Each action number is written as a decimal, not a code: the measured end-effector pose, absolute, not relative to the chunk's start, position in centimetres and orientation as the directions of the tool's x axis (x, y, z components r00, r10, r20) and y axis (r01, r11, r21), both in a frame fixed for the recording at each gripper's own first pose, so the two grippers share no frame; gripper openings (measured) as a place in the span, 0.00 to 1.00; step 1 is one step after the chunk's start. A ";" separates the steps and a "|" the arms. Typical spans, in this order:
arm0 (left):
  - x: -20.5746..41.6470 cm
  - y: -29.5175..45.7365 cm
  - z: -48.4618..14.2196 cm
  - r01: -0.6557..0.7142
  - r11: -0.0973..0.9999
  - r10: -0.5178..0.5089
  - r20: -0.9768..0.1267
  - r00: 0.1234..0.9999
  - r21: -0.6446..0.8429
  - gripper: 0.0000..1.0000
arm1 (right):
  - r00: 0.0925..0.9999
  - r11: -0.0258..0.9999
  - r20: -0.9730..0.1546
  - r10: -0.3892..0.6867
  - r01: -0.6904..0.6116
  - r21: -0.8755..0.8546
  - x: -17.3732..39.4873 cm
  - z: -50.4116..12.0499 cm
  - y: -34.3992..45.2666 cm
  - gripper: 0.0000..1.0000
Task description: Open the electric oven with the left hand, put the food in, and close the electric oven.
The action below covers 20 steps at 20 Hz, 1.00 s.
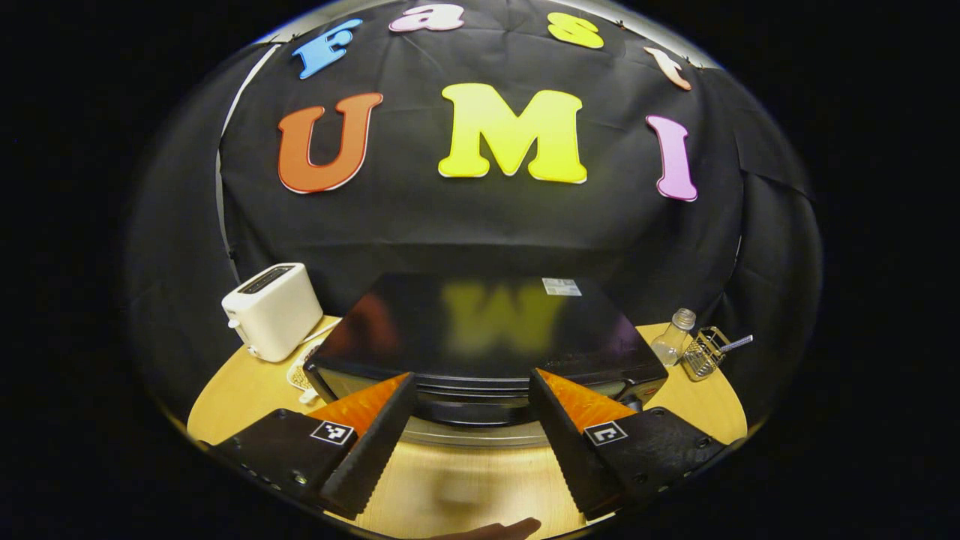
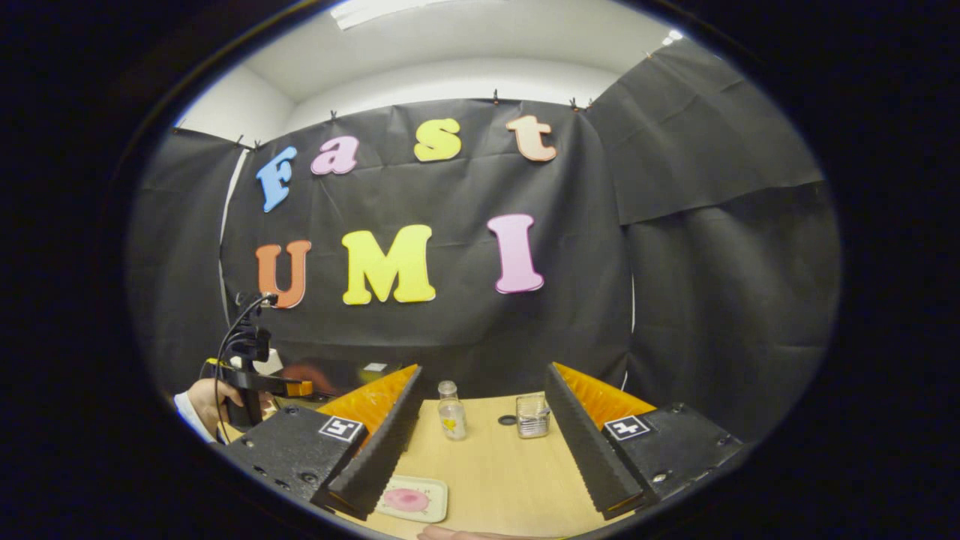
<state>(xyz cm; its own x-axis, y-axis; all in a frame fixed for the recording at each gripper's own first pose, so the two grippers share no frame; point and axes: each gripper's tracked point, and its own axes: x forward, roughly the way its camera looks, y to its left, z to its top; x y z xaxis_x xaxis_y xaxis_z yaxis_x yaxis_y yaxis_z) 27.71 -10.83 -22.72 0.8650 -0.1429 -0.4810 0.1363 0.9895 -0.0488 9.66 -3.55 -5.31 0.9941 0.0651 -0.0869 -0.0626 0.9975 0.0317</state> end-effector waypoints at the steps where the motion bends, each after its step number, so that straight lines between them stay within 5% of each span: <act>1: 28.3 -10.6 -22.8 0.130 0.991 -0.129 -0.476 0.870 -0.030 0.96 | 0.994 0.998 -0.089 0.063 -0.060 0.036 9.9 -5.7 -3.8 0.99; 6: 28.4 -10.9 -23.2 0.152 0.987 -0.159 -0.488 0.858 -0.053 0.95 | 0.992 0.998 -0.115 0.049 -0.044 0.048 11.1 -6.8 -4.5 0.99; 7: 28.4 -10.9 -23.2 0.160 0.986 -0.164 -0.484 0.860 -0.051 0.82 | 0.992 0.998 -0.120 0.051 -0.045 0.053 11.2 -7.1 -4.4 0.99; 8: 28.4 -10.9 -23.2 0.163 0.985 -0.165 -0.483 0.860 -0.047 0.95 | 0.991 0.997 -0.124 0.053 -0.046 0.058 11.2 -7.3 -4.3 1.00; 20: 23.9 -10.1 -23.4 0.242 0.970 -0.224 -0.448 0.865 -0.016 0.95 | 0.988 0.997 -0.144 0.053 -0.045 0.061 10.9 -8.4 -3.5 0.99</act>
